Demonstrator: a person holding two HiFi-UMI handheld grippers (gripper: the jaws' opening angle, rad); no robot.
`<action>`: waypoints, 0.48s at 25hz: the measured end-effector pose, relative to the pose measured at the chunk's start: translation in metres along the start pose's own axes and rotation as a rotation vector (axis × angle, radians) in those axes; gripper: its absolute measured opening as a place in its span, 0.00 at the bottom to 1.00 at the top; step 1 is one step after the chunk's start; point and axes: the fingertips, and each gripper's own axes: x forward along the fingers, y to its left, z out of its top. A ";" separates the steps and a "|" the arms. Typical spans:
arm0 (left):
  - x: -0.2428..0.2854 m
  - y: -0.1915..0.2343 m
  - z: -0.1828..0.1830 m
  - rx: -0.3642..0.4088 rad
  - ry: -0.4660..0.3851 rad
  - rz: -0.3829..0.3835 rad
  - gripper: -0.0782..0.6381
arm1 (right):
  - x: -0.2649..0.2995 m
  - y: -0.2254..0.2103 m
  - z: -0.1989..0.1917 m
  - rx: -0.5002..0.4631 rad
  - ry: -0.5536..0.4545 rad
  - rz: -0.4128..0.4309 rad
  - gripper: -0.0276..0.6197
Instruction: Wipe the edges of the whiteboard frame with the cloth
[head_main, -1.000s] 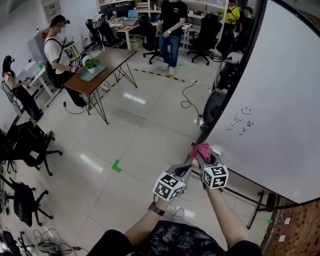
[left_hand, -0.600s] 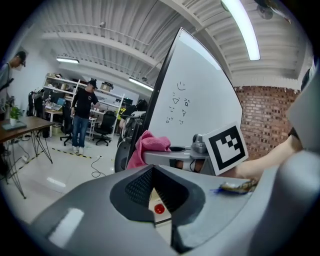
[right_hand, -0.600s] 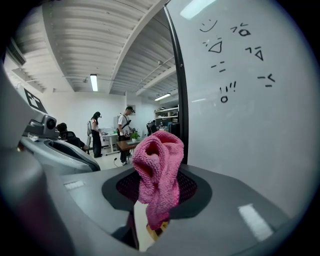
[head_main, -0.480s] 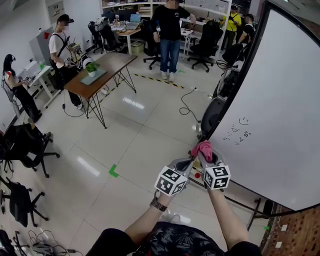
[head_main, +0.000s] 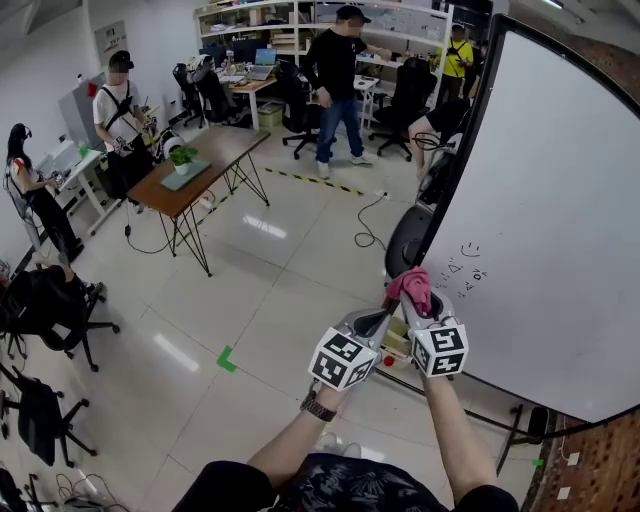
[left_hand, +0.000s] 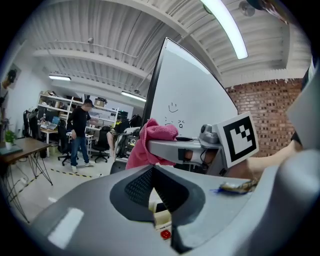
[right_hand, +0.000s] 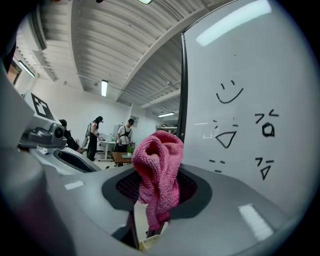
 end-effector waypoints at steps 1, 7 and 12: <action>-0.001 0.000 0.006 0.010 -0.009 0.003 0.11 | 0.000 -0.003 0.006 -0.002 -0.008 -0.010 0.24; -0.006 0.006 0.029 0.041 -0.047 0.030 0.11 | -0.001 -0.003 0.025 0.013 -0.021 -0.063 0.24; 0.003 0.002 0.052 0.108 -0.052 0.031 0.10 | -0.009 -0.019 0.050 0.024 -0.059 -0.107 0.24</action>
